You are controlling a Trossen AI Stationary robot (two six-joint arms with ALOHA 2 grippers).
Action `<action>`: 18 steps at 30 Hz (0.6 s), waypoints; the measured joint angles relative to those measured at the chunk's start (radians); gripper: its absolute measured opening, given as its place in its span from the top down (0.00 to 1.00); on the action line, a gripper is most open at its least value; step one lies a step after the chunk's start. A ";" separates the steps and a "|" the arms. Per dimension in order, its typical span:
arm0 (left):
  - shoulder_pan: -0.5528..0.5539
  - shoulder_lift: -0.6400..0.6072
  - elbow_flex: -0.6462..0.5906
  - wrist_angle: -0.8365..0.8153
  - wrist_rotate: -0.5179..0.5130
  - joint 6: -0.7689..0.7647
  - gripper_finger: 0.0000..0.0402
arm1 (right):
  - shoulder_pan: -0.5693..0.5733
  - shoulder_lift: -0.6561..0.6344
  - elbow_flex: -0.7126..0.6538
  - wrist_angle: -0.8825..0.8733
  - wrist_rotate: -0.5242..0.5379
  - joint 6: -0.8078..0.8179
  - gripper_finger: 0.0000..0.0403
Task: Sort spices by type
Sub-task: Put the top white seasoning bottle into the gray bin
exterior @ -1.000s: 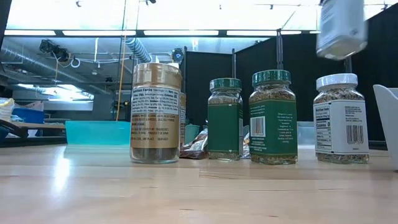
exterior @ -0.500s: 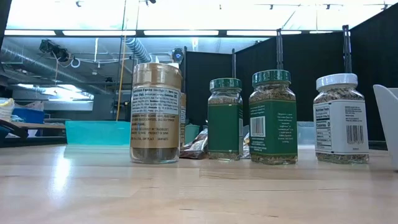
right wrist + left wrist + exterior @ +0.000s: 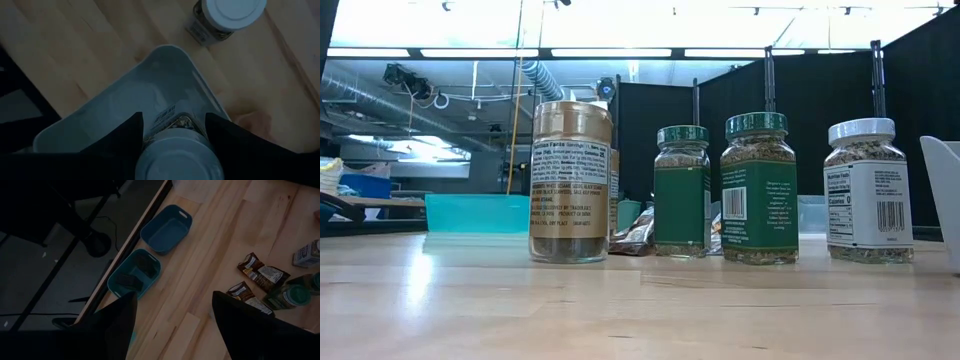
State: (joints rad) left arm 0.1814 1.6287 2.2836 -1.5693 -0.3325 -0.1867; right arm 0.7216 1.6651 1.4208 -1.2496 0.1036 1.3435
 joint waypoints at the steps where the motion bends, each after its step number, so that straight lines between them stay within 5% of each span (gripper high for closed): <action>1: 0.000 0.000 0.000 0.000 0.000 0.000 0.34 | 0.000 0.006 0.000 0.001 0.001 -0.001 0.49; 18: 0.000 0.000 0.000 -0.001 0.000 0.003 0.34 | 0.004 0.017 -0.023 0.074 0.134 0.020 0.48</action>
State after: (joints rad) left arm 0.1812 1.6287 2.2833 -1.5703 -0.3321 -0.1833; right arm 0.7254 1.6817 1.3979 -1.1754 0.2374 1.3638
